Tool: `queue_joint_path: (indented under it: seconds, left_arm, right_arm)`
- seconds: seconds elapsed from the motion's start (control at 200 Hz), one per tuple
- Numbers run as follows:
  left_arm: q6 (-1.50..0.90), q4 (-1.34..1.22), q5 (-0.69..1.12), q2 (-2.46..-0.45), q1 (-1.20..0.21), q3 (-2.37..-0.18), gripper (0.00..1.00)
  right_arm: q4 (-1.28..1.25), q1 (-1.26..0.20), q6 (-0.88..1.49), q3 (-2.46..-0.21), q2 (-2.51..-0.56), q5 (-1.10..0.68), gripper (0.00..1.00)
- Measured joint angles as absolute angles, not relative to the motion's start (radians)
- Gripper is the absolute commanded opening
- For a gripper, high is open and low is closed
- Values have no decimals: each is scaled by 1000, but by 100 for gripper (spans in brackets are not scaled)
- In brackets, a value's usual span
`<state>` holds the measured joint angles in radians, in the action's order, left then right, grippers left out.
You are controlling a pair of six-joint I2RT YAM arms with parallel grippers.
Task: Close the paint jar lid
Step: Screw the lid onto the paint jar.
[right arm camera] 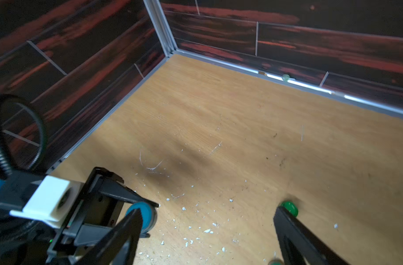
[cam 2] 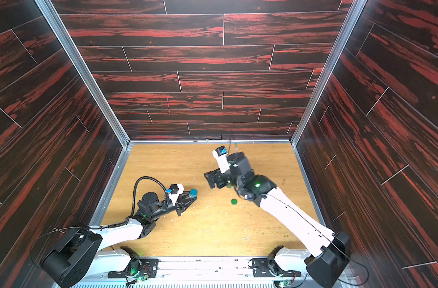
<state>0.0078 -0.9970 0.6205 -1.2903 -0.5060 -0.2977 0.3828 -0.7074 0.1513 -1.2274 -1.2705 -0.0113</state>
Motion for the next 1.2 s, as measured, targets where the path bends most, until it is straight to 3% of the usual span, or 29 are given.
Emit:
queue_joint_path:
  seconds: [0.125, 0.24, 0.496, 1.017, 1.197]
  left_arm:
    - [7, -971, 685, -1282, -506, -298, 5]
    - [8, -937, 736, -1281, -506, -299, 5]
    - [9, -883, 797, -1281, -506, -303, 5]
    - [36, -829, 817, -1274, -506, -318, 5]
    - [38, -826, 819, -1274, -506, -318, 5]
  right_arm:
    - [405, -709, 41, -1227, -1284, -177, 92]
    - [419, -710, -66, -1214, -1312, -323, 82]
    - [419, -710, -303, -1113, -1378, -562, 75]
    - [445, -725, -474, -1175, -1526, -630, 57]
    - [471, -725, -491, -1217, -1559, -652, 56]
